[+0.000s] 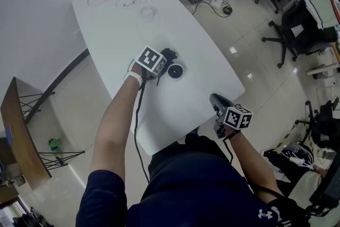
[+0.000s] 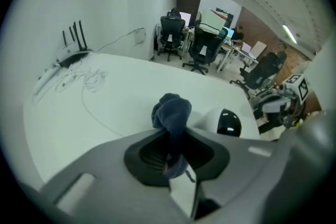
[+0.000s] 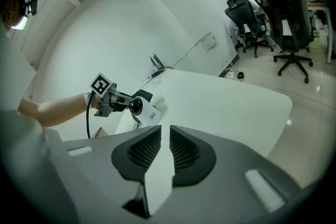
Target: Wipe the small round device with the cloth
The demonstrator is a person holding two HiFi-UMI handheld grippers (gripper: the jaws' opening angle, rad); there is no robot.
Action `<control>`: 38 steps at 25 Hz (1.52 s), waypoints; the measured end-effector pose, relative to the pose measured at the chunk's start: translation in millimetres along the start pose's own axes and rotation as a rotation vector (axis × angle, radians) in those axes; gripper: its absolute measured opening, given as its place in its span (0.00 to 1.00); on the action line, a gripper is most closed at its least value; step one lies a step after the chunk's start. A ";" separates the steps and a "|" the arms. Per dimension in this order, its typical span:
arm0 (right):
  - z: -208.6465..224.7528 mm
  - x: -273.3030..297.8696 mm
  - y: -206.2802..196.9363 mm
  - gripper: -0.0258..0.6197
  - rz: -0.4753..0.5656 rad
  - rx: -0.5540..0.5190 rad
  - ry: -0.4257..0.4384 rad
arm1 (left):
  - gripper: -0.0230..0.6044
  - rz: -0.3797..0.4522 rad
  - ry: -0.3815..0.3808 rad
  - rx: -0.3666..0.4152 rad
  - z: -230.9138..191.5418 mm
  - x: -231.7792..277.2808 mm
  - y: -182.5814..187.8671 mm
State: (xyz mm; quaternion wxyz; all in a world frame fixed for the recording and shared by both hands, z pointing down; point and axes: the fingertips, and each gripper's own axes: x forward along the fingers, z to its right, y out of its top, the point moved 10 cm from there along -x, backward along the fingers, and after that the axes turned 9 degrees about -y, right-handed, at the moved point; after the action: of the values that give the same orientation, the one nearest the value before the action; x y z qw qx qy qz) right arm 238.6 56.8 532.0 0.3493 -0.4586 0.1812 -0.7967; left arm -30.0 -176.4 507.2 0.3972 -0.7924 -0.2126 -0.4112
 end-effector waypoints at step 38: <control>-79.6 34.7 41.6 0.09 0.067 -0.053 0.119 | 0.13 0.473 -0.060 -0.643 99.4 -9.8 -157.6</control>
State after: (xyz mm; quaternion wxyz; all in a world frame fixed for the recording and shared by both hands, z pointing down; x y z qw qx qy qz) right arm 175.0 0.5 486.7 0.3521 -0.4133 0.2376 -0.8054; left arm -92.2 -2.9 536.3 0.2062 -0.9151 0.1037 -0.3306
